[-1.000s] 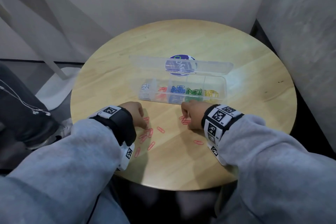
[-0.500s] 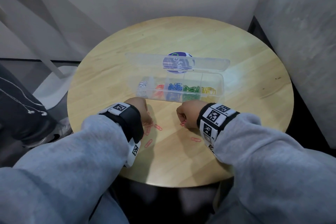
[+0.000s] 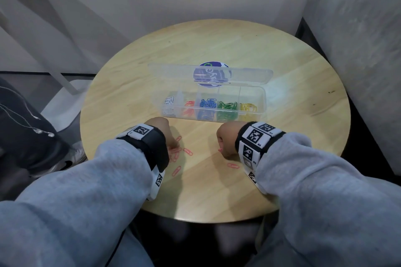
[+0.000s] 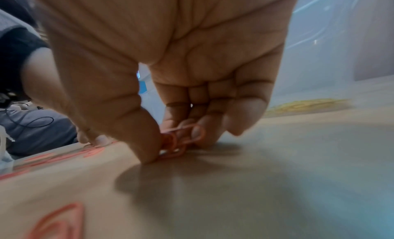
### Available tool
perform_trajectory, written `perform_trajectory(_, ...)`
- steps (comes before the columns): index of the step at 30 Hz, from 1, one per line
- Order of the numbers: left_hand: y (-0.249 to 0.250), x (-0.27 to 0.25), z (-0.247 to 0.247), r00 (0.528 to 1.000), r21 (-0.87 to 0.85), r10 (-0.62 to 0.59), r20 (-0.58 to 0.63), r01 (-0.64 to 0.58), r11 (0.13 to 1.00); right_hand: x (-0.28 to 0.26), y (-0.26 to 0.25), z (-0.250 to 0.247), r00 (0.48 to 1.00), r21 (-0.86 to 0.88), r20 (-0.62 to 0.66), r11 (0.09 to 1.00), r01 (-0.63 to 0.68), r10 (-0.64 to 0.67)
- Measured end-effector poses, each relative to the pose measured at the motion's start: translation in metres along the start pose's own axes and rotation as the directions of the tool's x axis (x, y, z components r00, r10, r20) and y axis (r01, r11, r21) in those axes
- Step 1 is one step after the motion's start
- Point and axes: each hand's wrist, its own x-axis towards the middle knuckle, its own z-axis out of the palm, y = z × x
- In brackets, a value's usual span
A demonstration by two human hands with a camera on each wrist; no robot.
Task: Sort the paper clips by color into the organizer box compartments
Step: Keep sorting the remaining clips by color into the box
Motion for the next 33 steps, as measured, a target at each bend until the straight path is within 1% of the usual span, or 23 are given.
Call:
perform_trajectory(2, 0.004, 0.001, 0.001, 0.999, 0.032, -0.014, 0.029, 0.013, 0.999, -0.001, -0.001, -0.001, 1.000, 0.000, -0.006, 1.000, -0.007, 0.007)
perform_trajectory(4, 0.009, 0.002, 0.003, 0.999, 0.049, -0.024, 0.030, 0.023, 0.999, -0.003, 0.000, -0.001, 0.999, 0.031, -0.034, 1.000, -0.002, 0.003)
perform_trajectory(8, 0.014, 0.002, 0.002, 0.999, 0.089, -0.005, 0.046, 0.001, 0.996, -0.009, 0.004, -0.003, 0.998, 0.084, -0.057, 0.996, 0.016, -0.011)
perform_trajectory(10, 0.013, 0.000, 0.002, 0.998, 0.091, 0.017, 0.058, -0.023, 0.996, -0.012, 0.006, -0.004, 0.997, 0.158, -0.073, 0.987, 0.013, -0.002)
perform_trajectory(12, 0.012, 0.000, 0.003, 0.997, 0.055, 0.043, 0.059, -0.047, 0.997, -0.014, 0.009, -0.007, 0.996, 0.246, -0.085, 0.969, 0.023, -0.003)
perform_trajectory(15, 0.013, -0.004, 0.003, 0.995, 0.033, 0.089, 0.039, -0.090, 0.995, -0.015, 0.012, -0.007, 0.997, 0.406, -0.070, 0.914, 0.000, 0.031)
perform_trajectory(17, 0.012, -0.007, 0.002, 0.993, 0.014, 0.114, 0.019, -0.114, 0.993, -0.017, 0.017, -0.009, 0.996, 0.507, -0.072, 0.862, -0.008, 0.052)
perform_trajectory(18, 0.012, -0.008, 0.002, 0.992, -0.004, 0.126, 0.011, -0.126, 0.992, -0.019, 0.020, -0.010, 0.995, 0.573, -0.074, 0.820, -0.006, 0.059)
perform_trajectory(20, 0.009, -0.011, 0.000, 0.991, -0.064, 0.130, -0.008, -0.131, 0.989, -0.023, 0.025, -0.011, 0.995, 0.733, -0.070, 0.681, 0.006, 0.066)
perform_trajectory(22, 0.003, -0.011, 0.000, 0.991, -0.202, 0.130, -0.028, -0.133, 0.970, -0.026, 0.029, -0.013, 0.998, 0.862, -0.042, 0.507, 0.013, 0.044)
perform_trajectory(23, 0.000, -0.009, -0.001, 0.990, -0.321, 0.135, -0.030, -0.138, 0.937, -0.026, 0.030, -0.013, 0.999, 0.908, -0.021, 0.418, 0.007, 0.028)
perform_trajectory(24, -0.004, -0.009, -0.003, 0.988, -0.460, 0.153, -0.032, -0.151, 0.875, -0.026, 0.030, -0.013, 1.000, 0.940, 0.002, 0.342, -0.007, 0.017)
perform_trajectory(25, -0.007, -0.009, -0.005, 0.985, -0.601, 0.172, -0.030, -0.156, 0.784, -0.026, 0.030, -0.013, 1.000, 0.959, 0.024, 0.284, -0.026, 0.008)
perform_trajectory(27, -0.010, -0.010, -0.010, 0.976, -0.817, 0.216, -0.033, -0.151, 0.556, -0.028, 0.029, -0.012, 0.998, 0.981, 0.050, 0.190, -0.045, -0.025)
perform_trajectory(28, -0.010, -0.011, -0.012, 0.973, -0.879, 0.228, -0.039, -0.142, 0.456, -0.028, 0.029, -0.012, 0.998, 0.990, 0.044, 0.138, -0.037, -0.049)
perform_trajectory(30, -0.008, -0.013, -0.017, 0.972, -0.947, 0.233, -0.031, -0.103, 0.304, -0.029, 0.029, -0.012, 0.997, 0.999, 0.011, 0.053, -0.007, -0.082)
perform_trajectory(32, -0.006, -0.016, -0.020, 0.965, -0.979, 0.263, 0.008, -0.046, 0.199, -0.031, 0.029, -0.014, 0.996, 1.000, -0.011, 0.014, 0.013, -0.088)
perform_trajectory(33, -0.006, -0.017, -0.020, 0.958, -0.986, 0.287, 0.028, -0.021, 0.167, -0.032, 0.030, -0.014, 0.996, 1.000, -0.018, 0.005, 0.018, -0.083)
